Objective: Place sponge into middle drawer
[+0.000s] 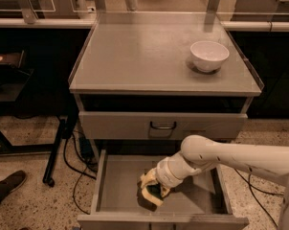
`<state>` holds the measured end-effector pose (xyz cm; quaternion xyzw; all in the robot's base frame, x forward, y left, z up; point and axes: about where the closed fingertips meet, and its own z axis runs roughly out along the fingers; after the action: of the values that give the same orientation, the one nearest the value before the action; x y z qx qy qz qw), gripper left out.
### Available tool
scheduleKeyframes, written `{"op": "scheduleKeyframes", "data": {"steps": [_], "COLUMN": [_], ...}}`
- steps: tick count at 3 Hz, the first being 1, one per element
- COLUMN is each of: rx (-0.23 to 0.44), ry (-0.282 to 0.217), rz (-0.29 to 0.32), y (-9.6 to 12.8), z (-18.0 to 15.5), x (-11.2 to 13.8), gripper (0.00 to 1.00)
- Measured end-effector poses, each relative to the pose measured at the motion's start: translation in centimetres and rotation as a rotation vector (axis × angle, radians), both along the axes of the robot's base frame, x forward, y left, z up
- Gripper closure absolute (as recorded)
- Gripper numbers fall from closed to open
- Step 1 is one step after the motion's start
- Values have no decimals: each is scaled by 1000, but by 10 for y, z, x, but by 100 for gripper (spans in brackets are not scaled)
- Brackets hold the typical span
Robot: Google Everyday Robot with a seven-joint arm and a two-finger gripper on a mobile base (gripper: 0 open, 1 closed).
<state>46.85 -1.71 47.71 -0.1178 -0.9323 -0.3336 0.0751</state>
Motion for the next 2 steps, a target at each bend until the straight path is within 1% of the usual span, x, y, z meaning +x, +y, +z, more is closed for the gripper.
{"op": "scheduleKeyframes", "data": {"steps": [1, 2], "rx": [19, 30], "ry": [-35, -36], "rz": [-50, -84], "y": [-4, -3], "z": [-6, -22], "x": [22, 31], "gripper": [100, 100]}}
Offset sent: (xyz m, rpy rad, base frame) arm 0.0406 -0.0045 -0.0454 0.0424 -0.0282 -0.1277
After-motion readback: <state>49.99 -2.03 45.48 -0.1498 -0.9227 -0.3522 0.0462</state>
